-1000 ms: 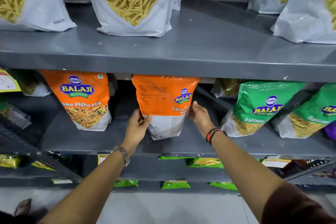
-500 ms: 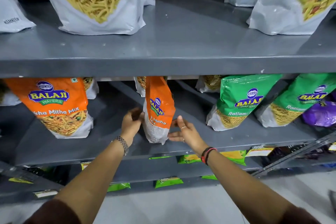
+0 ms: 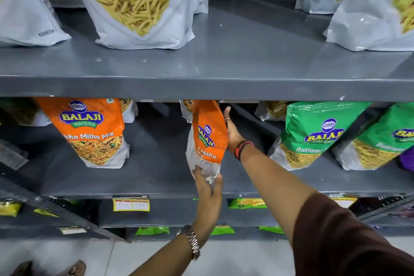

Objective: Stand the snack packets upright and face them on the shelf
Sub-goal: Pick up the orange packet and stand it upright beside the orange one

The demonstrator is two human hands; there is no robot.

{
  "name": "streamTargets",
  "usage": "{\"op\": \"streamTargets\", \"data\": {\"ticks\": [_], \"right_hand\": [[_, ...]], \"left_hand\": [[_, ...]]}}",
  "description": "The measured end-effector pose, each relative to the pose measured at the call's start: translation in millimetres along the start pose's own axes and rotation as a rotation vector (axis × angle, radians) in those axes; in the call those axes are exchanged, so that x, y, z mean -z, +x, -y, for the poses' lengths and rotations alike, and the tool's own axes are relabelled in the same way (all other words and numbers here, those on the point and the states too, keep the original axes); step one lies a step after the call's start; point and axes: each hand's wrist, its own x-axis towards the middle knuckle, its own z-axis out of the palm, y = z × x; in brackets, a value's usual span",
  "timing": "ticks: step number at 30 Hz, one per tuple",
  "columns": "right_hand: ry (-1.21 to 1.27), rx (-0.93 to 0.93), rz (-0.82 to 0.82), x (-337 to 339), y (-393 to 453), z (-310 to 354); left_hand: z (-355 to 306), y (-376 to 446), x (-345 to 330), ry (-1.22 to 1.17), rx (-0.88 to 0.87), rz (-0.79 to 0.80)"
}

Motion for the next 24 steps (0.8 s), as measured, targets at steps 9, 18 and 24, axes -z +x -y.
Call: {"op": "streamTargets", "data": {"ticks": [9,18,24], "right_hand": [[-0.063,0.076,-0.071,-1,-25,-35],[-0.008,0.180,-0.222,41,-56,-73],[-0.063,0.156,-0.302,51,-55,-83]], "left_hand": [[-15,24,-5,-0.255,0.066,-0.283],[-27,65,21,-0.254,0.097,-0.002],[-28,76,38,-0.147,0.120,0.004]]}}
